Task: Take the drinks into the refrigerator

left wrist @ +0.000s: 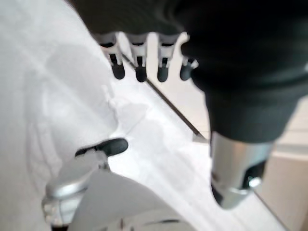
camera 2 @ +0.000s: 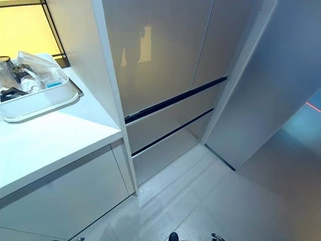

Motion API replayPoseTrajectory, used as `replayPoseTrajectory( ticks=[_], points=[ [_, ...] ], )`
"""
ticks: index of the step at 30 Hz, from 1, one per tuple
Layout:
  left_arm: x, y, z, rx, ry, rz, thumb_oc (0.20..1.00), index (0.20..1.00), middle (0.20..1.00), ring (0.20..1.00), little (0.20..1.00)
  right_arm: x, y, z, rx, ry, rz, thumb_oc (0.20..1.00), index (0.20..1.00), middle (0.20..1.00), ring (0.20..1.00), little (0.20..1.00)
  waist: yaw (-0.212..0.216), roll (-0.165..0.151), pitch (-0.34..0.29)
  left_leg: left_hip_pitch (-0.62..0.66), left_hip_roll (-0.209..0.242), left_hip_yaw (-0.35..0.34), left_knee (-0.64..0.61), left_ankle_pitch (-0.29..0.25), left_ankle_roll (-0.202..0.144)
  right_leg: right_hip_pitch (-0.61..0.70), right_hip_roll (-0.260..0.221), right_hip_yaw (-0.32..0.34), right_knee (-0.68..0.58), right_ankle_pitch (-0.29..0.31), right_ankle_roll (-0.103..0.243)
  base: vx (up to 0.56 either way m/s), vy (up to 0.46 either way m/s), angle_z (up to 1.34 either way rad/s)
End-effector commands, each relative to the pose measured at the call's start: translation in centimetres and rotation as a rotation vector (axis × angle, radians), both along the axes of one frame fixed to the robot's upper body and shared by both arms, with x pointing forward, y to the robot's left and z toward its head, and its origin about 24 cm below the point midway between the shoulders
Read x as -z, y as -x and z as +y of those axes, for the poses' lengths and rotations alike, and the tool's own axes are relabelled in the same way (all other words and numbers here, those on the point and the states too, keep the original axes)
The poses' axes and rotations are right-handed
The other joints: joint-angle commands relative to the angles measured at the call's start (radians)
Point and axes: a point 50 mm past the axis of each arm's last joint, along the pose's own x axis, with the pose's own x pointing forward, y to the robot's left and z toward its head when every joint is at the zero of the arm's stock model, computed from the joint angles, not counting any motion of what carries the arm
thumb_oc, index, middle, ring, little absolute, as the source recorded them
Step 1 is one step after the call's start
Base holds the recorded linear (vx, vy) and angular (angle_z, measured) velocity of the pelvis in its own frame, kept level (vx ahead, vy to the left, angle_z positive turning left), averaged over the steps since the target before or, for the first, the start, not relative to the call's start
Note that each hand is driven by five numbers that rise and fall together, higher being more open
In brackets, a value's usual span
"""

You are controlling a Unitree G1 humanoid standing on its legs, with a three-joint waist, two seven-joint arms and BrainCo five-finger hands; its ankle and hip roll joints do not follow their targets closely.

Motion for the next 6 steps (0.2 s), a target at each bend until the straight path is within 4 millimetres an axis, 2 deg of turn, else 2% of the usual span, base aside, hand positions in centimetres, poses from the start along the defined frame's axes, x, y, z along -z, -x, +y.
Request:
replayPoseTrajectory(
  ticks=[1, 6],
  points=[
    [0.43, -2.26, -1.91, -0.059, 0.056, -0.060, 1.000, 1.000, 1.000, 1.000, 1.000, -0.43, -2.88, 0.36, 0.038, -0.025, -0.063, 1.000, 1.000, 1.000, 1.000, 1.000, 0.009, 0.016, 0.041, -0.017, -0.061, -0.045, 0.009, -0.068, 0.082, -0.044, -0.057, -0.017, 0.126, -0.035, 0.092, 0.00, 0.000, 0.00],
    [0.63, -2.48, -2.73, -0.060, 0.072, -0.066, 1.000, 1.000, 1.000, 1.000, 1.000, -0.31, -2.72, 0.48, 0.073, -0.028, -0.052, 1.000, 1.000, 1.000, 1.000, 1.000, 0.012, 0.017, 0.037, -0.020, -0.068, -0.041, 0.009, -0.068, 0.083, -0.033, -0.060, -0.013, 0.107, -0.029, 0.092, 0.00, 0.000, 0.00]
  ],
)
